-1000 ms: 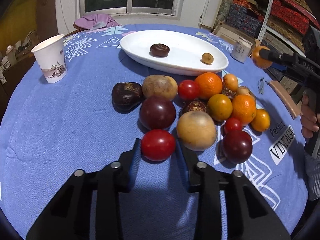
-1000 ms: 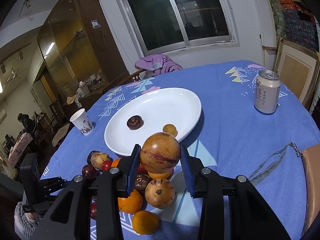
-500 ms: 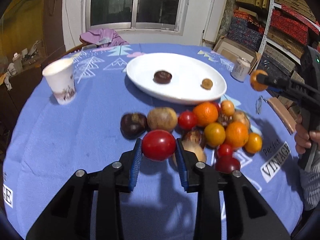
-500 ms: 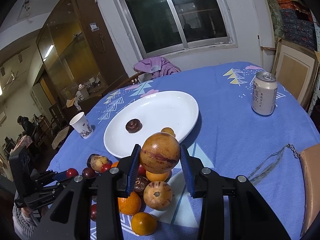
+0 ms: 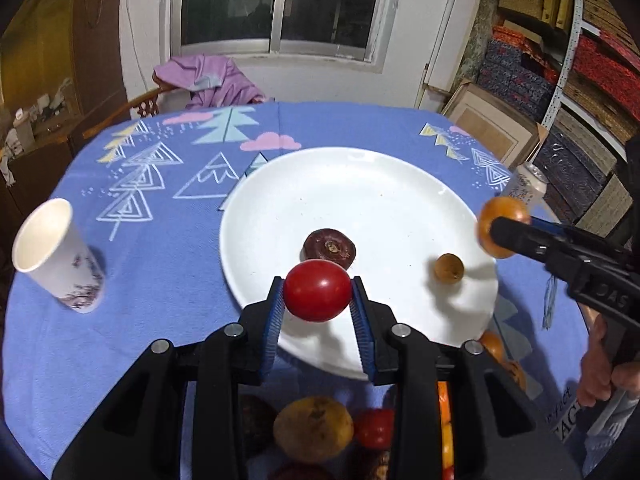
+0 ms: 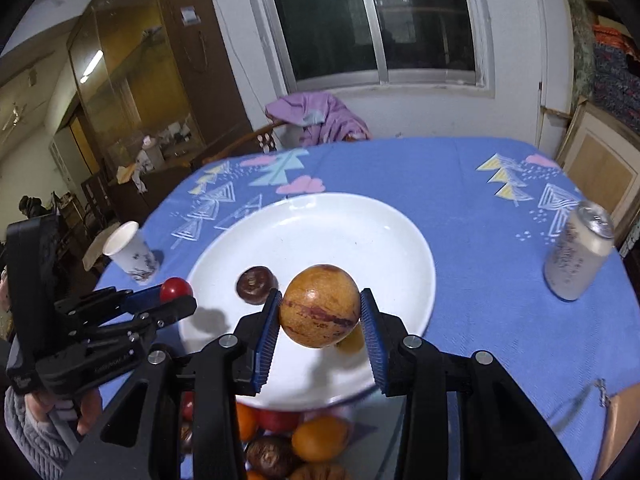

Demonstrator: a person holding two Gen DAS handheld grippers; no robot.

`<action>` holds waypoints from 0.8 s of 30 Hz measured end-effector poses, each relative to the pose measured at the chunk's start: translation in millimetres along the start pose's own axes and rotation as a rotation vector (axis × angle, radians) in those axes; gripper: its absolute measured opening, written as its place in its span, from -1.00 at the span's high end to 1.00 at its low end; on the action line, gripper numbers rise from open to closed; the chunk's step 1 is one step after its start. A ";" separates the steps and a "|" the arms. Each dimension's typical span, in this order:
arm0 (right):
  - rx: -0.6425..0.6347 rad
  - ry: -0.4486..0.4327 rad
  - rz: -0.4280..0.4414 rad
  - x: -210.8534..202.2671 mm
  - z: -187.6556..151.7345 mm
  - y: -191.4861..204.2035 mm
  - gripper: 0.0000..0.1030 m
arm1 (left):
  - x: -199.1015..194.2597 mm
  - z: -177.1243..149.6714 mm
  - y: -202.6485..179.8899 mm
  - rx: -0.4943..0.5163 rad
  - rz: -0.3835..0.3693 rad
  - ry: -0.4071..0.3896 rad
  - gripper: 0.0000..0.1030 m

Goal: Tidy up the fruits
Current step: 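Lower both held fruits onto the white plate and open both tools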

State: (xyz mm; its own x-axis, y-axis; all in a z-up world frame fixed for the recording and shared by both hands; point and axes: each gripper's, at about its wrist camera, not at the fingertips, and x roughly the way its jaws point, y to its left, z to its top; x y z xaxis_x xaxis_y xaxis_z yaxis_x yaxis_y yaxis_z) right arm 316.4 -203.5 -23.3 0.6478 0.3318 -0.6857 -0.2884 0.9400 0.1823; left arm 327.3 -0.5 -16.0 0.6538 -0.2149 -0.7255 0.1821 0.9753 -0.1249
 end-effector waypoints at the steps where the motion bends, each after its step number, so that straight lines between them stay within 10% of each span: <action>1: 0.000 0.013 -0.018 9.6 1.2 -1.3 0.22 | 6.4 0.3 -1.0 0.002 -0.006 0.008 0.37; 5: 0.018 0.054 -0.043 38.8 3.7 -10.3 0.21 | 22.2 -1.1 -4.4 0.022 -0.004 0.026 0.36; 8: 0.040 0.035 -0.047 39.8 1.1 -15.2 -0.09 | 24.7 -3.0 -2.8 0.019 -0.006 0.022 -0.23; 10: 0.041 0.009 -0.055 31.6 2.1 -16.9 -0.14 | 19.7 -2.6 -1.6 0.017 -0.002 0.002 -0.27; 16: 0.040 -0.109 -0.015 -32.0 2.1 -11.8 -0.17 | -19.8 -6.6 6.8 -0.025 0.003 -0.053 -0.52; 24: 0.033 -0.272 -0.020 -122.9 -78.3 -13.0 -0.72 | -91.1 -70.4 35.6 -0.122 0.093 -0.147 -0.86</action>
State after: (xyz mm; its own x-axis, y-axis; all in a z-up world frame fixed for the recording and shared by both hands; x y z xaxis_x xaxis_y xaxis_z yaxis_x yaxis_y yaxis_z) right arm 185.3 -262.7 3.5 0.8198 0.3183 -0.4761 -0.2534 0.9471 0.1970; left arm 222.6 57.4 -2.1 0.7651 -0.1203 -0.6326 0.0318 0.9883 -0.1495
